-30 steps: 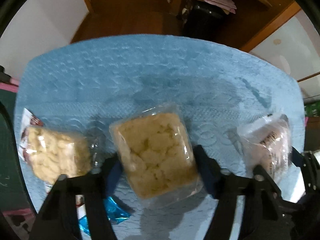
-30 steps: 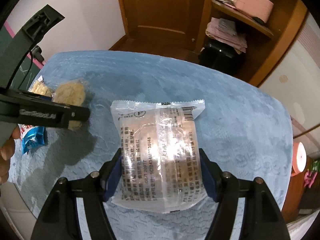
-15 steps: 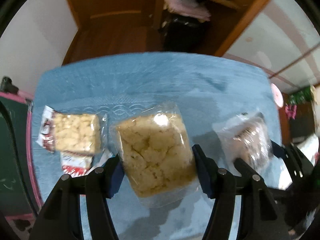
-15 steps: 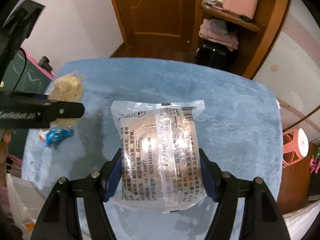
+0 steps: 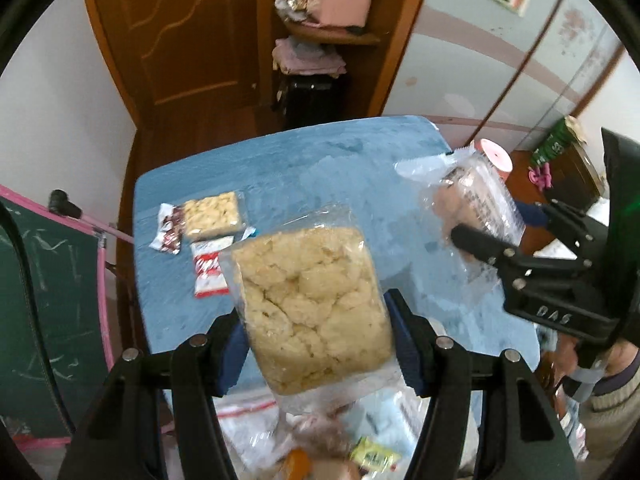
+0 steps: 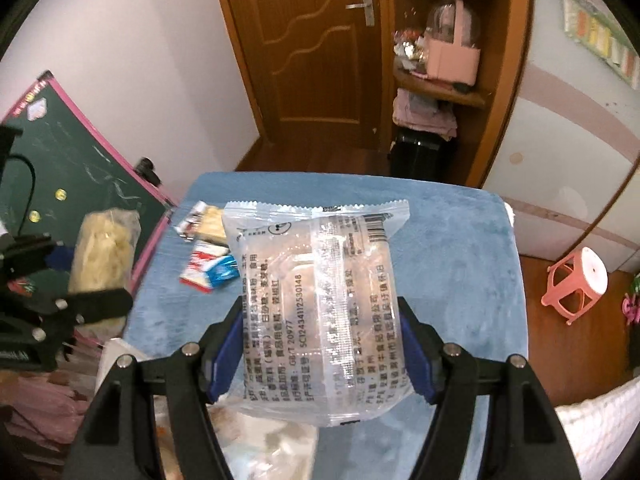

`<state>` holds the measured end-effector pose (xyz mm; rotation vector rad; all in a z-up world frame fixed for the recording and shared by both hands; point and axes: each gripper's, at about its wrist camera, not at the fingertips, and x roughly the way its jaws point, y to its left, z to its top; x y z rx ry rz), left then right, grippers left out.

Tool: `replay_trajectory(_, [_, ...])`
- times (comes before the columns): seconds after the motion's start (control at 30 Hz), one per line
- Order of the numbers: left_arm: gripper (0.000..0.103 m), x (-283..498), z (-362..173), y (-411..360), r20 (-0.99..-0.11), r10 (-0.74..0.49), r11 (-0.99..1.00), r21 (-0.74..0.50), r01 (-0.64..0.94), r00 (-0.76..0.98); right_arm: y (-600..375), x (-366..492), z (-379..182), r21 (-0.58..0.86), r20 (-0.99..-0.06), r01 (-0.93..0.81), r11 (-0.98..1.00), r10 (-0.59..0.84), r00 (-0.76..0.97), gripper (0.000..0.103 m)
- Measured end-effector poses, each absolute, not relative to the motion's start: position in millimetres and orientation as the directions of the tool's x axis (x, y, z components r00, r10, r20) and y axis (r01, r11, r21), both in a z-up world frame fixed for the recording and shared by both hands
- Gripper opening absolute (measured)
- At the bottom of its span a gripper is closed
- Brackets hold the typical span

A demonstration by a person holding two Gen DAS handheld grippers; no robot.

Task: Organize snacks
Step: 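Carry the cracker pack and bread packet into the tray and open both tools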

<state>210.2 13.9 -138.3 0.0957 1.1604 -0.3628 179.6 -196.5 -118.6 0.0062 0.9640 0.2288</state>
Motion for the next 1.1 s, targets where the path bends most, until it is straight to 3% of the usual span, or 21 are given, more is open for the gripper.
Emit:
replay_trajectory(0.27, [0.062,124,-107,45,-0.871,-0.205,0.938,-0.046,0.342,0.447,-164,92,-86,0.161,-0.766,-0.210,0.964,0.257,0.590,0.070])
replay_trajectory(0.47, [0.062,82,-129,47,-0.877,-0.137,0.936,0.037,0.351,0.460,-143,48,-93,0.182,-0.788,-0.227,0.957,0.280,0.549,0.070])
replay_trajectory(0.87, [0.062,42,-170,40,-0.914,-0.072,0.932,0.080,0.353,0.400,-122,16,-135,0.192,-0.868,-0.229,0.954,0.274,0.414,0.074])
replay_trajectory(0.93, [0.069,41,-172,40,-0.919,-0.063,0.936,0.081,0.342,0.389,-120,16,-138,0.180,-0.876,-0.227,0.957,0.261,0.405,0.074])
replay_trajectory(1.0, [0.083,41,-173,41,-0.922,-0.042,0.943,0.091,0.320,0.386,-119,14,-140,0.170,-0.882,-0.219,0.961,0.247,0.400,0.074])
replay_trajectory(1.1, [0.084,41,-171,45,-0.922,-0.059,0.950,0.066,0.307,0.382,-122,12,-137,0.181,-0.869,-0.214,0.960,0.258,0.422,0.074])
